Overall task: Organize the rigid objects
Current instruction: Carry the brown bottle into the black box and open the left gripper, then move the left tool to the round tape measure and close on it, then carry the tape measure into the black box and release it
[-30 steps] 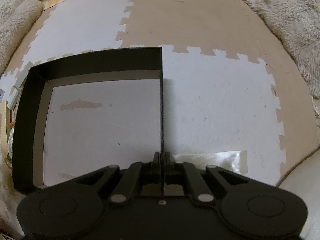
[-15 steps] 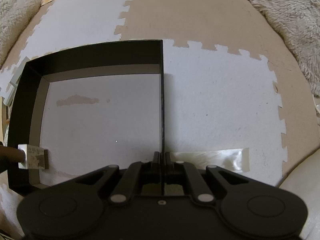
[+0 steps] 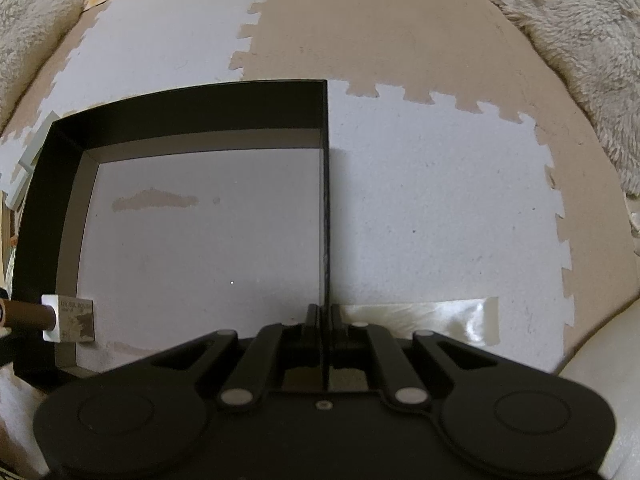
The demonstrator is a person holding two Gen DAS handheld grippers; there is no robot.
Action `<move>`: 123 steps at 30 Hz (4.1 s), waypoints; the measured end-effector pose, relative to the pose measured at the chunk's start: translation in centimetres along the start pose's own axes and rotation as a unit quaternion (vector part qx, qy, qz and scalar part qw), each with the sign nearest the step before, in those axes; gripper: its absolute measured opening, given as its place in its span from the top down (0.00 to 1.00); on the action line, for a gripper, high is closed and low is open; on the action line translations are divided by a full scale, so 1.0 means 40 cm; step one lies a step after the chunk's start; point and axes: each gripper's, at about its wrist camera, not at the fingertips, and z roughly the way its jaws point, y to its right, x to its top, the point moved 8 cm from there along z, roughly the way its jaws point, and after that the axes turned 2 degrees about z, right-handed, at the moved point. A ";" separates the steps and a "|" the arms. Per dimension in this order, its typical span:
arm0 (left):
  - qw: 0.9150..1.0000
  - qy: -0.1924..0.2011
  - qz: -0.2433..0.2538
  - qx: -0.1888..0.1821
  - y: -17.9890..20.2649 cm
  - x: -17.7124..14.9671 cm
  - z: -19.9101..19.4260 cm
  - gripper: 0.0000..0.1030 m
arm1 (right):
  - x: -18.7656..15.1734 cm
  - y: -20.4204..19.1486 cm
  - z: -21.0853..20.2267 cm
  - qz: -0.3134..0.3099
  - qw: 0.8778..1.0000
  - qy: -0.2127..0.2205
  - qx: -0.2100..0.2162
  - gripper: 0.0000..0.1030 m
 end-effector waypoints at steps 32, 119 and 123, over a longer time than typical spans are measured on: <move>0.984 0.074 -0.141 0.085 -0.276 0.025 -0.138 0.00 | 0.002 0.007 0.009 0.005 1.000 -0.001 0.008 0.96; 0.998 0.030 -0.057 0.005 -0.080 0.107 0.081 0.44 | 0.000 0.003 0.012 0.001 1.000 -0.008 0.007 0.96; 0.999 0.024 -0.034 0.019 -0.071 0.105 0.109 0.44 | -0.001 0.003 0.012 0.000 1.000 -0.008 0.007 0.96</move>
